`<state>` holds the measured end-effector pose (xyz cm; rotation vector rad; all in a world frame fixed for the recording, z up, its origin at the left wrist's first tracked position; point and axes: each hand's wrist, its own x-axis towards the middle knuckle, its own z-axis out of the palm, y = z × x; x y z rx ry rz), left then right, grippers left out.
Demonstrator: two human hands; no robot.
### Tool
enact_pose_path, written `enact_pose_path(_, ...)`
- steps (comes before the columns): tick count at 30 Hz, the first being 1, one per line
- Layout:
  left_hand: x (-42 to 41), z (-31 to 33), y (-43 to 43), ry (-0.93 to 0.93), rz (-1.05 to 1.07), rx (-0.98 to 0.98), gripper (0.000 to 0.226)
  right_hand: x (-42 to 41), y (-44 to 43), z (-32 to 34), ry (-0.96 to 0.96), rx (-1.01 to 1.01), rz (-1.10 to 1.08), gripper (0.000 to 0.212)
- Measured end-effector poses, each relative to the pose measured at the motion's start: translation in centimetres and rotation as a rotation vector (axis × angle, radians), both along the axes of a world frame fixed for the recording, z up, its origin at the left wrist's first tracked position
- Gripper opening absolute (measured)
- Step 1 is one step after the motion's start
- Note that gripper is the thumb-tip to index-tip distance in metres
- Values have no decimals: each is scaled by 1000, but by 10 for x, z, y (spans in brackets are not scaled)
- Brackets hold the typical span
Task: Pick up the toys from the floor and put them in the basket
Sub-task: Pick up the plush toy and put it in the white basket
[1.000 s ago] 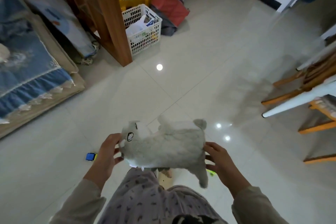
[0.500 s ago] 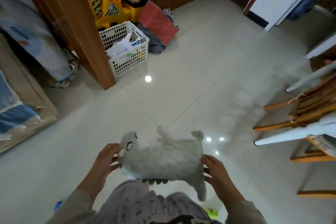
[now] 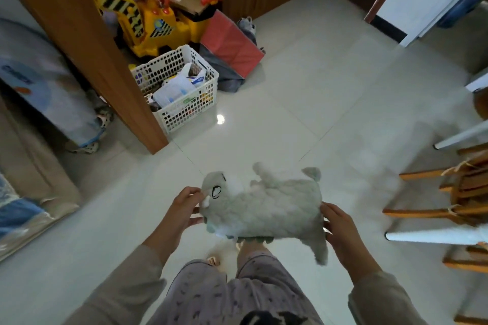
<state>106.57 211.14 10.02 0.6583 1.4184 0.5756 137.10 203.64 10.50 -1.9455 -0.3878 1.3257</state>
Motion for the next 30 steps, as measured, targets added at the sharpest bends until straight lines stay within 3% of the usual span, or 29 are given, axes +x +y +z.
enact_pose_path(7,26,-7,80,36,152,-44,9,22,118,-18,16,-50,125,27)
enact_pose_path(18,31,-14,172,72,516,-38,11,21,311,-20,7,-86,492,24)
enact_pose_path(30,-13,-30,335,106,606,-102,10,-30,489,-39,43,-96,586,28)
